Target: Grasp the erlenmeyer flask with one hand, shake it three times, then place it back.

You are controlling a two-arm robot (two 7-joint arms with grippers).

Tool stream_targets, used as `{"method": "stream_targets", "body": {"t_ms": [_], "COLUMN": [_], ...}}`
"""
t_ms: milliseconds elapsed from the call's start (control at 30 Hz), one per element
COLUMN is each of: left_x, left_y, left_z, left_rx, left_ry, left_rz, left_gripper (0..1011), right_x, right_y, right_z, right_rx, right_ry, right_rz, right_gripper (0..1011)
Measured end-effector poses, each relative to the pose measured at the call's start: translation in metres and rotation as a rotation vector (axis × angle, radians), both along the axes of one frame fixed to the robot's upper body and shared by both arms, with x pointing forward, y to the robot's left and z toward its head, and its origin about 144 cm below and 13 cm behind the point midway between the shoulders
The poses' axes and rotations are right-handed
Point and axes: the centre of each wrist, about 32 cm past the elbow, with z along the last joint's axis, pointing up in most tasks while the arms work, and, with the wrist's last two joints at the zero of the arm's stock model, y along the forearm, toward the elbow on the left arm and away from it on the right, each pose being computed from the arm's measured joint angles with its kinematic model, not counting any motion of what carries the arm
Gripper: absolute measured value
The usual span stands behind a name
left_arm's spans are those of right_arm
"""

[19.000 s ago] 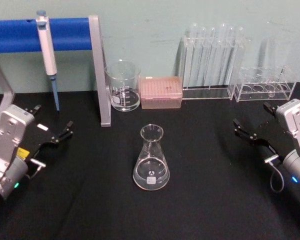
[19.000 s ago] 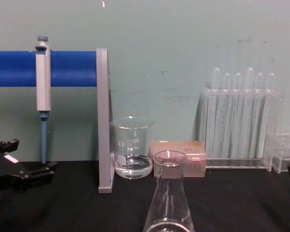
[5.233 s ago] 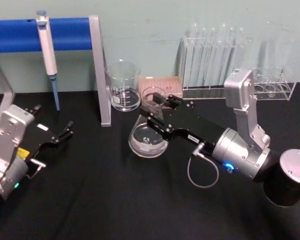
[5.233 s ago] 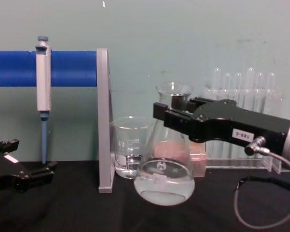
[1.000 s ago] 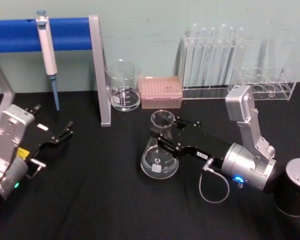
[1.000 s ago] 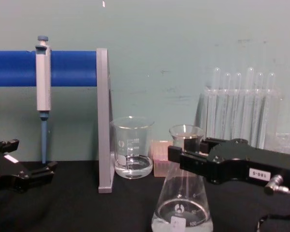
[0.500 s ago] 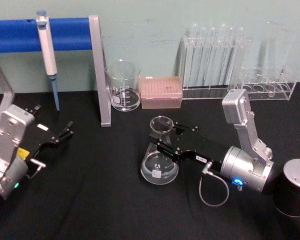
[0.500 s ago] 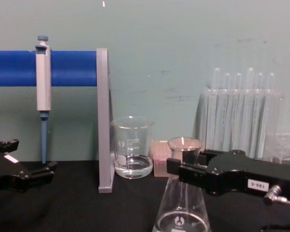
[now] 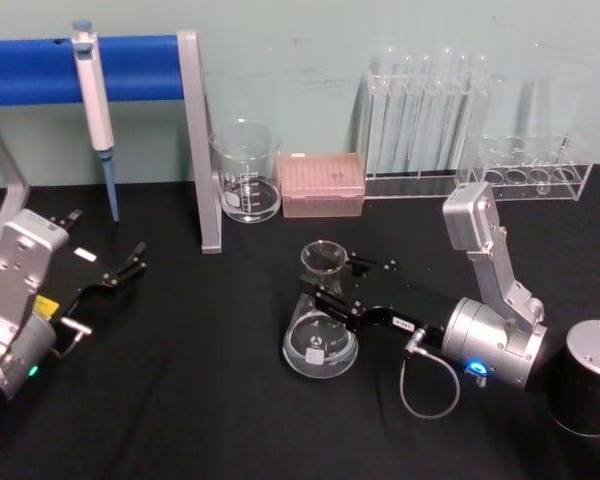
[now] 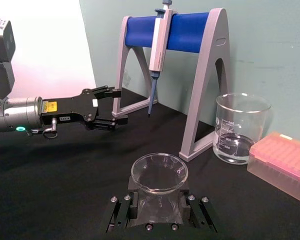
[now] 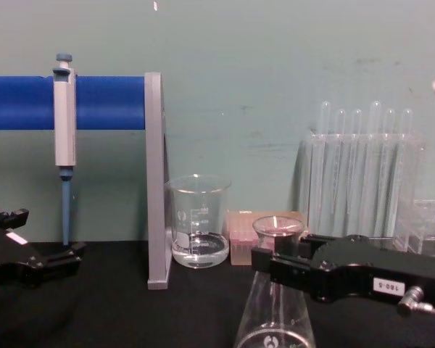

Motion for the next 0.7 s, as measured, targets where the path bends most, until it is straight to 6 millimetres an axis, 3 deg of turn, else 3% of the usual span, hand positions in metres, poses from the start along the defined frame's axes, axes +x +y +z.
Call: {"method": "stream_targets", "body": {"t_ms": [700], "left_x": [0.0], "left_y": [0.0], "left_z": [0.0], "left_rx": [0.0], "left_ry": [0.0], "left_rz": [0.0], "left_gripper": [1001], "right_x": [-0.0007], "right_y": [-0.0012], "right_z": [-0.0023], "right_rx": [-0.011], "right_ry": [0.027], "right_rz": [0.006], "right_gripper": [449]}}
